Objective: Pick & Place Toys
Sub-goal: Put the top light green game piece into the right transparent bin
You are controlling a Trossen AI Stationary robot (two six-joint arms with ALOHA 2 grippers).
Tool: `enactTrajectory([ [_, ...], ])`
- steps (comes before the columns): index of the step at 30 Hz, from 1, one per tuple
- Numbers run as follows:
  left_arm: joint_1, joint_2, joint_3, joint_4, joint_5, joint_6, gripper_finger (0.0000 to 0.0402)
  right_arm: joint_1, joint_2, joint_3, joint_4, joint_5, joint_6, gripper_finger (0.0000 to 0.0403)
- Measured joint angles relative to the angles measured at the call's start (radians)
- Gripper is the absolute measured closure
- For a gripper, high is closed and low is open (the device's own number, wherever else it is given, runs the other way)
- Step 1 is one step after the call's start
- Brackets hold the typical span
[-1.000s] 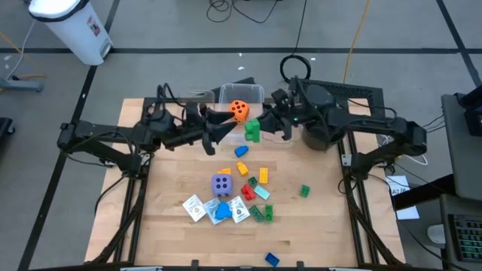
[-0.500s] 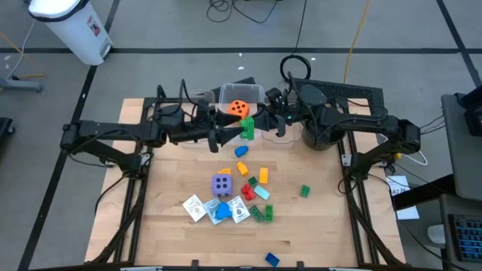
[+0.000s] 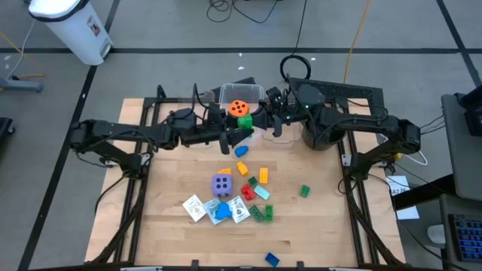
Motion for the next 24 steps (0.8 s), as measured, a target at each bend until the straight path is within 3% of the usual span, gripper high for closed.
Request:
enactTrajectory([
  [11, 0.001, -0.002, 0.000, -0.024, -0.015, 0.004, 0.0191, 0.000, 0.000, 0.000, -0.005, 0.028, -0.032, 0.0392],
  [24, 0.001, -0.002, 0.000, -0.026, -0.017, 0.029, 0.0198, -0.013, 0.000, 0.000, -0.002, 0.028, -0.060, 0.0392],
])
